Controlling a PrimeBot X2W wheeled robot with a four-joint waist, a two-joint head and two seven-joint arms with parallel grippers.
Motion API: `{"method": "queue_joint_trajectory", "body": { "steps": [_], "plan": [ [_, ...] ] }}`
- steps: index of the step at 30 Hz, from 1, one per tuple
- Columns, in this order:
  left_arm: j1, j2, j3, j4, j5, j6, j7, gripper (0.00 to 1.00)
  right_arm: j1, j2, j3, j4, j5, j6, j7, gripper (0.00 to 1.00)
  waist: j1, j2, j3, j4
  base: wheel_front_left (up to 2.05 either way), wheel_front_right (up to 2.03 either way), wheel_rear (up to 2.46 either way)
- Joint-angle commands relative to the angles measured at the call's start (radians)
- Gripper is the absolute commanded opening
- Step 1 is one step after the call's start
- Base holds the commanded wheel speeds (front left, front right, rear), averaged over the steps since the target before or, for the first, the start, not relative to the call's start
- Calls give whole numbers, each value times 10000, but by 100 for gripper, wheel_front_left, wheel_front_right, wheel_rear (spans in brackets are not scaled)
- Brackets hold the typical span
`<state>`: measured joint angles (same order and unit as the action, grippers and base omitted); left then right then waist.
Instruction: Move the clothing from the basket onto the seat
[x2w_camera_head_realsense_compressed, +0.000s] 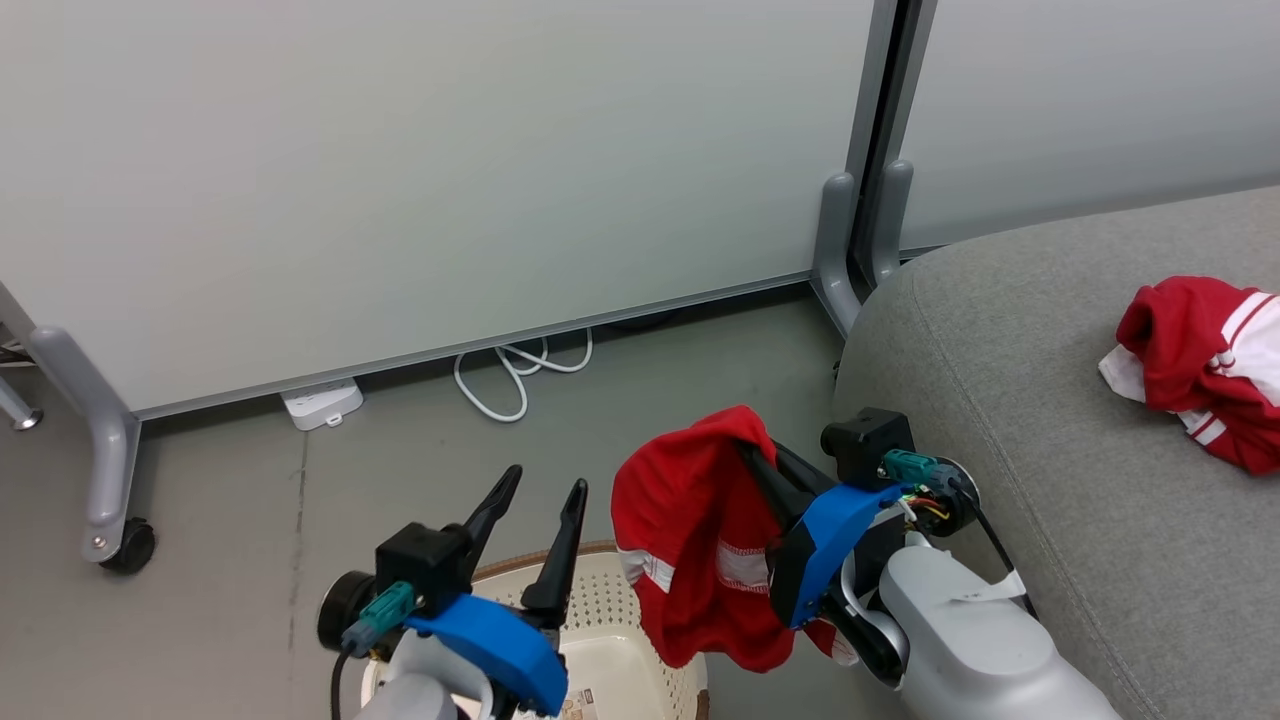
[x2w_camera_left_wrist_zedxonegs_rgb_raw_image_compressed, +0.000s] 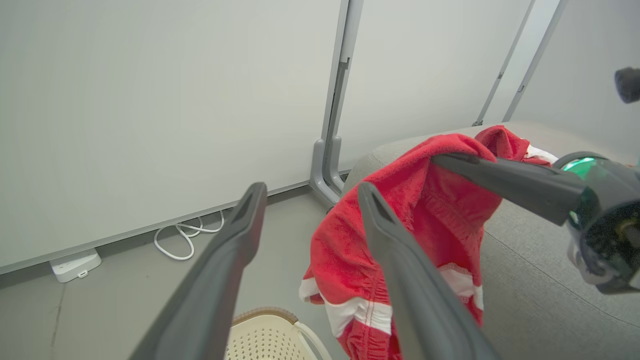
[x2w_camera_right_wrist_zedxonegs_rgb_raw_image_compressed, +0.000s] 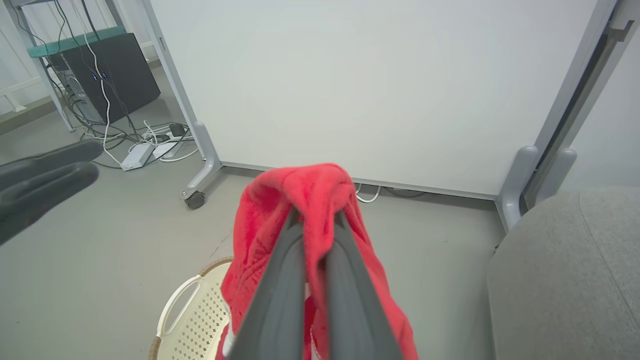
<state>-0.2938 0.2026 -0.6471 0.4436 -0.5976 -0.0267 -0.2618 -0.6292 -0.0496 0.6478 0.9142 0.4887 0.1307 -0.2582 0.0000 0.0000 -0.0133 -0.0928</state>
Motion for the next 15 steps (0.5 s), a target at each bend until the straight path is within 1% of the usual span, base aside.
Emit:
{"method": "queue_joint_trajectory", "body": {
  "steps": [1,8,15],
  "plan": [
    [321,24,251,-222,154,-21,-41,100,-106,-15,-52,-60,-29,1,-66,0,0,0,6,42,0,0,0],
    [1780,-170,1999,-1498,1334,-405,-43,100,71,-16,-211,-230,-241,1,-77,0,0,0,15,186,0,0,0],
    [2537,-504,3005,-1815,2098,-730,-44,100,175,-16,-272,-272,-456,1,-81,0,0,0,17,182,0,0,0]
  ]
}}
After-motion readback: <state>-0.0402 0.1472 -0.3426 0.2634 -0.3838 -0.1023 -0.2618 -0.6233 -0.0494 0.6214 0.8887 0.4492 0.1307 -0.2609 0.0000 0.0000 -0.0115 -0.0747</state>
